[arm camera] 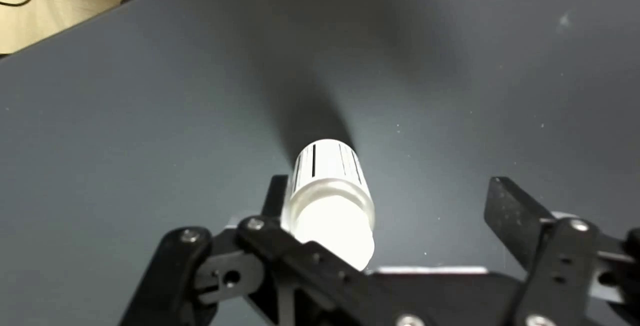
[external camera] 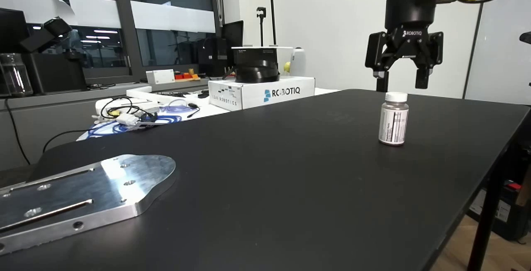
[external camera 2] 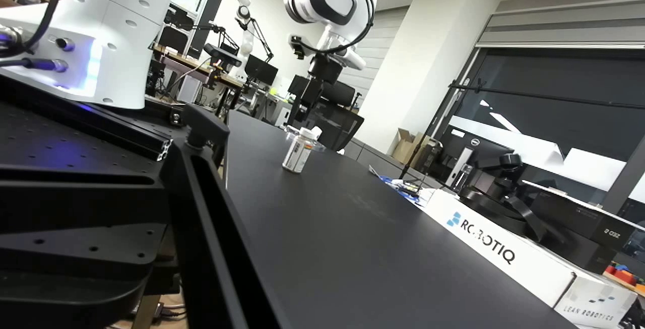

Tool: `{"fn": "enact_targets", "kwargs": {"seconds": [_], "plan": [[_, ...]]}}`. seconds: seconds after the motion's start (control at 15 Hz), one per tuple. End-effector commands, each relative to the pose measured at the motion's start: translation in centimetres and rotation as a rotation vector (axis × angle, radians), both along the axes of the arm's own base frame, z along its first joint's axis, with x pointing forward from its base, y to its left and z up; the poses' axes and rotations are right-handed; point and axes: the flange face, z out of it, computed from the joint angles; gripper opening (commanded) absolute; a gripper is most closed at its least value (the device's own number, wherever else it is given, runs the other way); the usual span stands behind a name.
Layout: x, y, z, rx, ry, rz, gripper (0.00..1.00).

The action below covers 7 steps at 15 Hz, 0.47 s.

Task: Move the bottle forward

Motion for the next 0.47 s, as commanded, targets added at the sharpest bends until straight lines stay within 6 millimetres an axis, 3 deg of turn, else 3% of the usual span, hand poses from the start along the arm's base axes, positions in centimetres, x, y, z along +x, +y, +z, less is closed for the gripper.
{"fn": "enact_targets", "kwargs": {"seconds": [0.0,0.13,0.2,0.4], "plan": [[-3.67,1.15,2.22,-0.061,0.037,-0.047,1.0],[-4.23,1.74,2.36,-0.084,0.15,-0.059,1.0],[-3.38,1.58,1.81,-0.055,0.101,-0.02,1.0],[-4.11,1.78,2.19,-0.073,0.144,-0.024,1.0]]}}
